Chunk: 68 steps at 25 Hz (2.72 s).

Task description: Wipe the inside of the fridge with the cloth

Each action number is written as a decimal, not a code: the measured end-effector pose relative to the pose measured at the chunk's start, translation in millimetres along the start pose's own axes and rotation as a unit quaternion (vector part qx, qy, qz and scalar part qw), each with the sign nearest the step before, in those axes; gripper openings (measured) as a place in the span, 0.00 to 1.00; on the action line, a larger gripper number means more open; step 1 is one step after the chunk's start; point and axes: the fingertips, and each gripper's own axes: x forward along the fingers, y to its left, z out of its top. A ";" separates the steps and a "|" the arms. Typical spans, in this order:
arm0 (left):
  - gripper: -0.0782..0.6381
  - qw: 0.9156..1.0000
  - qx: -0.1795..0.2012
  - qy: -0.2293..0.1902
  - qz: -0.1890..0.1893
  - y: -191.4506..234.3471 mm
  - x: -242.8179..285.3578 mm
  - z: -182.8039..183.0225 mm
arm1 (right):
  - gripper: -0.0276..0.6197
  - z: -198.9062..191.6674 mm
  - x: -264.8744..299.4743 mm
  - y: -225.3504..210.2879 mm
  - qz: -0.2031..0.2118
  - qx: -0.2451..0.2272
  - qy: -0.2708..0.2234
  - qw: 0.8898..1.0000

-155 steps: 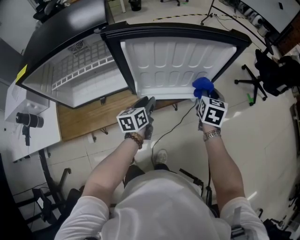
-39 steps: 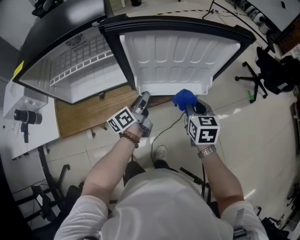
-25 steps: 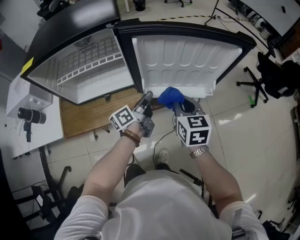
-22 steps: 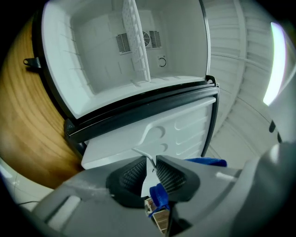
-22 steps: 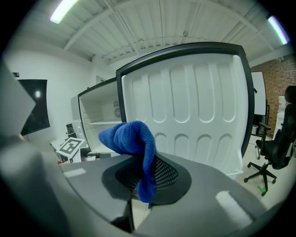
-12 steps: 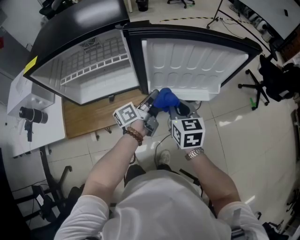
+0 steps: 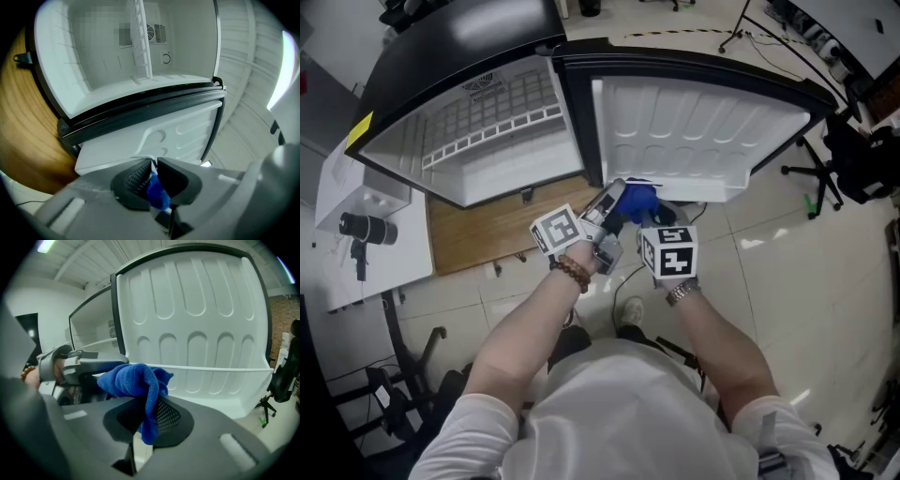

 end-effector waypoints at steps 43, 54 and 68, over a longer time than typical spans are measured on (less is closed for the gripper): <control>0.16 0.995 -0.064 -0.024 -0.071 -26.6 7.7 -3.4 | 0.10 60.4 -58.0 -87.1 -0.100 -0.049 -0.062 0.992; 0.16 0.997 -0.053 -0.027 -0.056 -23.4 5.7 -2.2 | 0.10 50.7 -90.1 -168.6 -0.169 -0.027 -0.056 0.984; 0.16 0.997 -0.042 -0.031 -0.050 -22.2 5.7 -0.7 | 0.10 49.1 -117.9 -216.7 -0.209 -0.003 -0.066 0.976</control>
